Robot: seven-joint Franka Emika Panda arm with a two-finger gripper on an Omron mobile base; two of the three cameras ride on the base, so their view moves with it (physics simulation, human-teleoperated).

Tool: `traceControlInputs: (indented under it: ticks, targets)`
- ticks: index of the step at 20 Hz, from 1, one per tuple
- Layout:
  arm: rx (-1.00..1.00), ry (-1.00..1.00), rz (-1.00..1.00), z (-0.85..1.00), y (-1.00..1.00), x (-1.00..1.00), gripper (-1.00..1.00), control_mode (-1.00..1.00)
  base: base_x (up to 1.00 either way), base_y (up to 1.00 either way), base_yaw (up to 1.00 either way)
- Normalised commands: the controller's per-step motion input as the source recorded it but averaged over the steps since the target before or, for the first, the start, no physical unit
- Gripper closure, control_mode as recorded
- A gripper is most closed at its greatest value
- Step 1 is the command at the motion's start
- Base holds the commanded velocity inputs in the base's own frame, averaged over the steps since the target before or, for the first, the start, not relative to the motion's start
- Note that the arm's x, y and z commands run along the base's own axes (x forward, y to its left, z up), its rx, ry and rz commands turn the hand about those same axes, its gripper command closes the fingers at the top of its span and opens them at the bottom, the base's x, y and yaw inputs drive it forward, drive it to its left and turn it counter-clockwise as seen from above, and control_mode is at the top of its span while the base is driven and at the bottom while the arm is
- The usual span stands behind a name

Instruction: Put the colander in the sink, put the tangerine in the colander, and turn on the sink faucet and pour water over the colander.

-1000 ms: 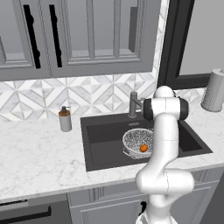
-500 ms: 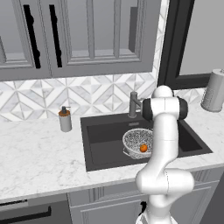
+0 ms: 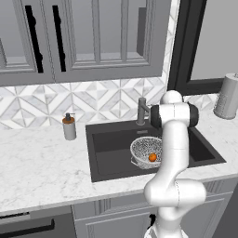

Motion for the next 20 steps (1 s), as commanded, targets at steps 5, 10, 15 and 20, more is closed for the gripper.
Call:
traceControlInputs:
  ticks: [5,10,15,20]
  targets:
    - [0.01,0.05,0.0,-0.52,-1.0,0.0,1.0,-1.0,0.0,0.0,0.0]
    - [0.0,0.04,0.0,-0.55,-1.0,0.0,1.0,-1.0,0.0,0.0,0.0]
    - [0.0,0.04,0.0,-0.5,-0.9,0.0,1.0,-1.0,0.0,0.0,0.0]
    - [0.0,0.19,-0.06,-0.13,-0.45,-0.13,1.0,-1.0,0.0,0.0,0.0]
